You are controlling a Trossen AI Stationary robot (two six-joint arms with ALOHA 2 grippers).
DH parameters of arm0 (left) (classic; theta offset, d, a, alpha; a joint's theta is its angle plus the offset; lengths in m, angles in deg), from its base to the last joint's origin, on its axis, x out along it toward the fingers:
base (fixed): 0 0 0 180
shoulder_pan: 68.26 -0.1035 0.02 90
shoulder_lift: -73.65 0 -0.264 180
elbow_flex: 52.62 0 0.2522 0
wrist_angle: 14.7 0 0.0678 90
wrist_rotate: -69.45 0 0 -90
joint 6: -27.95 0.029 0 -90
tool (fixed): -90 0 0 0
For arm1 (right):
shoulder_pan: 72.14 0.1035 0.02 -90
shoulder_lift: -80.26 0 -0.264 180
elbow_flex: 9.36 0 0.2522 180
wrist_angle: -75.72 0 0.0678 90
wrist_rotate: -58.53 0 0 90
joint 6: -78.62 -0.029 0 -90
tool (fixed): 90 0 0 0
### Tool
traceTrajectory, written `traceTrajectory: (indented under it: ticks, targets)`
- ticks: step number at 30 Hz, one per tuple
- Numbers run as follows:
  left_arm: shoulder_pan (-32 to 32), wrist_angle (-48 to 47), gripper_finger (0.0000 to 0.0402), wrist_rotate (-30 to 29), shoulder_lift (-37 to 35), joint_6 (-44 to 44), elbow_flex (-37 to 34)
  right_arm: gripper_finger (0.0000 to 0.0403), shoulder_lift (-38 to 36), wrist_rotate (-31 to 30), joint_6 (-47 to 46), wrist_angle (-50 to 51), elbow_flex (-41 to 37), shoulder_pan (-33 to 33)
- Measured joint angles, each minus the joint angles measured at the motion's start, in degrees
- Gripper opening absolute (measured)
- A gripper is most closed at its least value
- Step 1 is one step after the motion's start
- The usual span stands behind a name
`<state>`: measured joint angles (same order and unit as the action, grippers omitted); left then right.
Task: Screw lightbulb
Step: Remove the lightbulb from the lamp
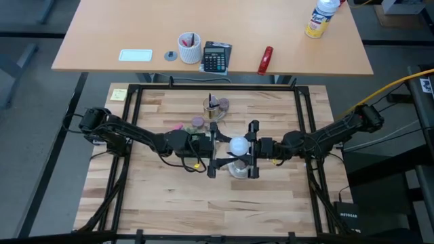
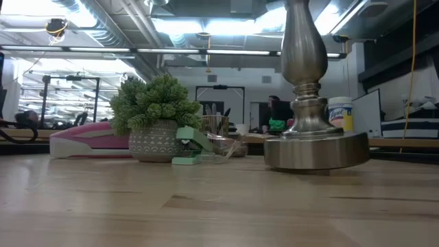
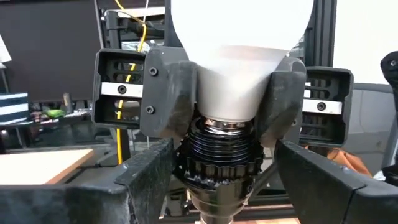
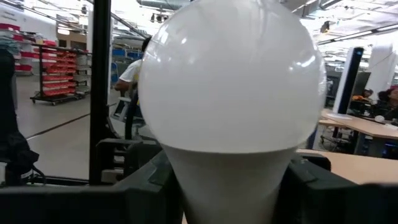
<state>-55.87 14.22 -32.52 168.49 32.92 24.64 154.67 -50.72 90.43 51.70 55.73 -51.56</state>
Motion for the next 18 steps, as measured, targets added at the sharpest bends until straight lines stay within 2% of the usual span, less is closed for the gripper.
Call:
traceTrajectory:
  ticks: [6, 11, 18]
  targets:
    - [-0.4, -1.7, 0.0269, -0.2, 0.1, -1.6, -0.1, 0.0160, 0.0, 2.8, 0.0, -1.0, 0.1, 0.0]
    - [-0.4, -1.3, 0.0269, -0.1, 0.1, 0.8, -0.1, 0.0160, 0.0, 4.8, 0.0, -0.6, 0.2, 0.0]
    - [0.3, 0.2, 0.0269, 0.1, 0.1, 1.8, -0.1, 0.0160, 0.0, 3.8, -0.2, -0.4, 0.2, 0.0]
